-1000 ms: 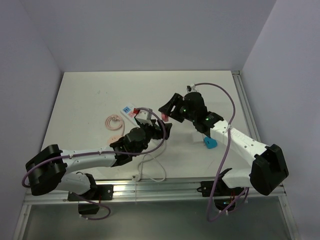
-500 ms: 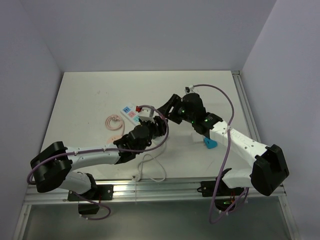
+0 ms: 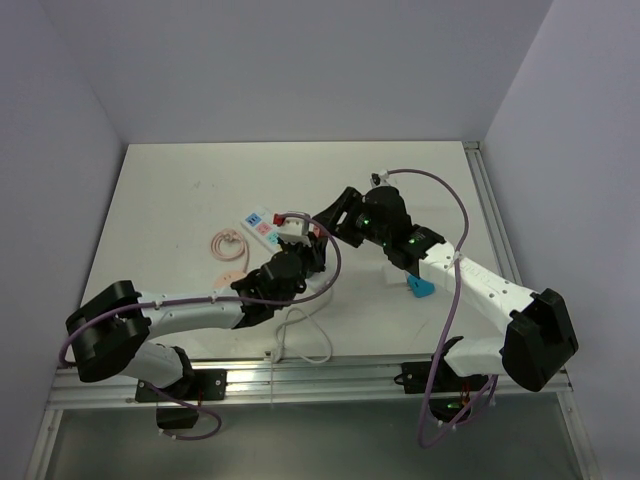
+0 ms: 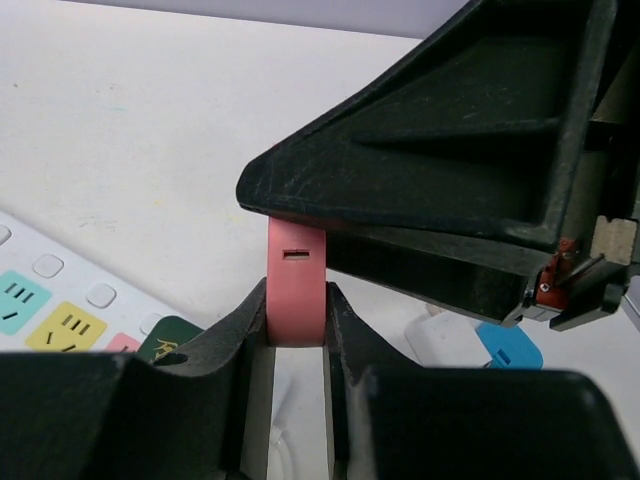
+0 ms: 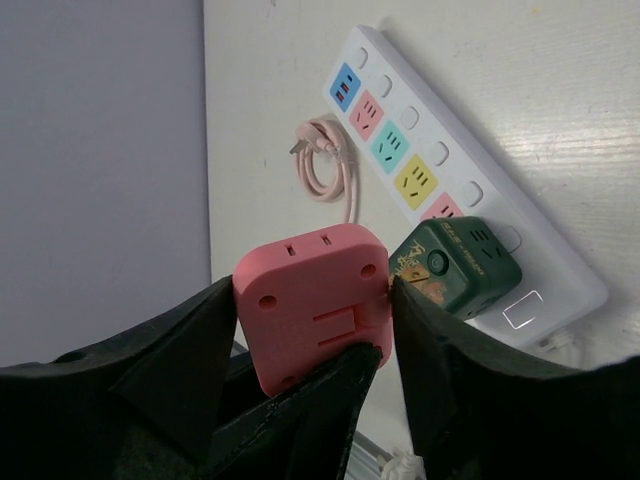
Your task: Insert the plug
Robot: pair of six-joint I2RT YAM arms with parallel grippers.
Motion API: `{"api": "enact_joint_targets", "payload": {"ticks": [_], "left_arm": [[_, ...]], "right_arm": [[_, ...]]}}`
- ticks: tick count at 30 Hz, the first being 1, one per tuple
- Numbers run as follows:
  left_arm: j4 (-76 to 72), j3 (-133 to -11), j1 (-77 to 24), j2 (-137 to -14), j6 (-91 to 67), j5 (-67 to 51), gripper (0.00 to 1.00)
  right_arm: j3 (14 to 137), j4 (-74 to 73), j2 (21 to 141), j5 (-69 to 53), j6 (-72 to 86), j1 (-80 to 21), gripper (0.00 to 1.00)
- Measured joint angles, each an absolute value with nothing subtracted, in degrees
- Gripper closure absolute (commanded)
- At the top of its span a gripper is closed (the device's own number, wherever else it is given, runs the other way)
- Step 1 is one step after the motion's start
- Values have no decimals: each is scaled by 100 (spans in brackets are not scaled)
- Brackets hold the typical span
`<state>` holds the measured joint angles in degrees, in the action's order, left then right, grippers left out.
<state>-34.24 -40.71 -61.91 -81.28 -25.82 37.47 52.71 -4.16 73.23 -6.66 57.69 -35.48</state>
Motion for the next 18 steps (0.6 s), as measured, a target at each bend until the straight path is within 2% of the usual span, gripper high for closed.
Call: {"api": "enact_joint_targets", "payload": {"ticks": [1, 7, 11, 18], "left_arm": [[-3450, -4056, -6191, -8128, -2574, 3747, 100], [-3481, -3981, -6062, -8119, -2602, 3813, 100], [-3389, -3809, -5944, -7929, -2620, 3793, 100], [-2998, -3345, -5776, -6873, -2742, 3734, 100]], "right_arm": [[5271, -416, 7323, -668, 5769, -3548, 21], [5271, -473, 7321, -735, 5760, -3564, 7], [5271, -563, 7314, -733, 5728, -3531, 2], [5194, -534, 6971, -709, 5592, -3299, 2]]}}
